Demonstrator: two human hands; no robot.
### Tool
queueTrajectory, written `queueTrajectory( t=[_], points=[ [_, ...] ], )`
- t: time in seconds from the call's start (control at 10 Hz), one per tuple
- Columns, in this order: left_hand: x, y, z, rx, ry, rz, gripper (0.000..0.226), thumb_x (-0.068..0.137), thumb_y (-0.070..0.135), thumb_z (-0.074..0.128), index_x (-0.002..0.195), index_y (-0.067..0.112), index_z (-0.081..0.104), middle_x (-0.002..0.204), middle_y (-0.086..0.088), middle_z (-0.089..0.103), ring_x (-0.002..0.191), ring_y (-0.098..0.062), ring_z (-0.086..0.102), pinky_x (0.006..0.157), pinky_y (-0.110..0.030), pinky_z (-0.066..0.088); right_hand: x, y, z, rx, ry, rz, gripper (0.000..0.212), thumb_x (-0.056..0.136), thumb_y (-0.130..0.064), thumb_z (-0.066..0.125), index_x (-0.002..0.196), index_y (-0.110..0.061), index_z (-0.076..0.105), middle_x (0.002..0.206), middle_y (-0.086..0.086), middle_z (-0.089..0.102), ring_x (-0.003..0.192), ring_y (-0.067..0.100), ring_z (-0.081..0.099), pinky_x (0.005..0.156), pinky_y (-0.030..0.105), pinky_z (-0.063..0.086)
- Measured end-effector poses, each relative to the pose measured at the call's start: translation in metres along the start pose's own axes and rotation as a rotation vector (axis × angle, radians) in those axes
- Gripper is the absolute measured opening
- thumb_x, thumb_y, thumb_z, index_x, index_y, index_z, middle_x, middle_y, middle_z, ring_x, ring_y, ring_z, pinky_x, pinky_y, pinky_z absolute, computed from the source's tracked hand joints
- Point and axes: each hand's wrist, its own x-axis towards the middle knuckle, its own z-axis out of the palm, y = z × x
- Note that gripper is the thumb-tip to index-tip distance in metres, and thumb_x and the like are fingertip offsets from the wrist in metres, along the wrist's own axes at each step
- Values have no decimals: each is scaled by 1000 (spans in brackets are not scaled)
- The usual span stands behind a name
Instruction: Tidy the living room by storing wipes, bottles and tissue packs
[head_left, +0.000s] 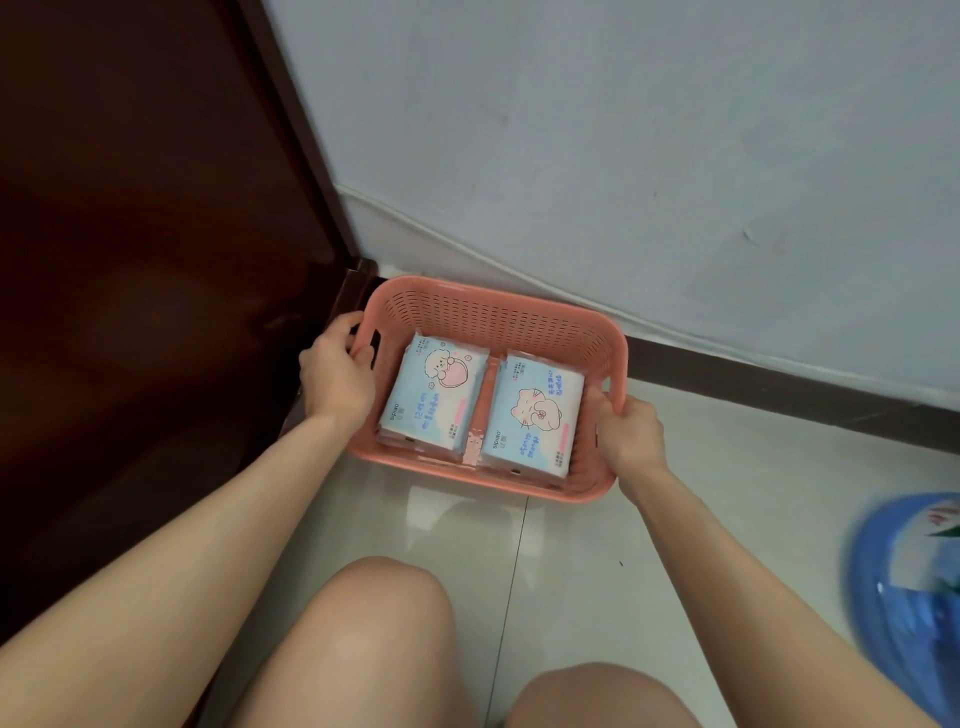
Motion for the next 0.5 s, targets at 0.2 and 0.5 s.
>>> queueTrajectory(
  t=[0.2, 0.5],
  points=[
    [-16, 8, -16, -46, -4, -17, 39, 95, 10, 55, 134, 13, 55, 123, -12, 65, 117, -26, 59, 104, -39, 45, -16, -2, -11, 50, -66, 13, 18, 94, -28, 52, 87, -16, 63, 96, 10, 72, 93, 30, 67, 88, 47, 54],
    [-83, 51, -82, -53, -224, -101, 40, 86, 19, 70, 125, 12, 62, 113, -7, 69, 99, -13, 63, 96, -25, 46, -106, -38, -61, 96, -167, 100, 50, 91, -20, 61, 137, -5, 46, 117, 14, 63, 90, 26, 61, 87, 45, 54]
  ],
)
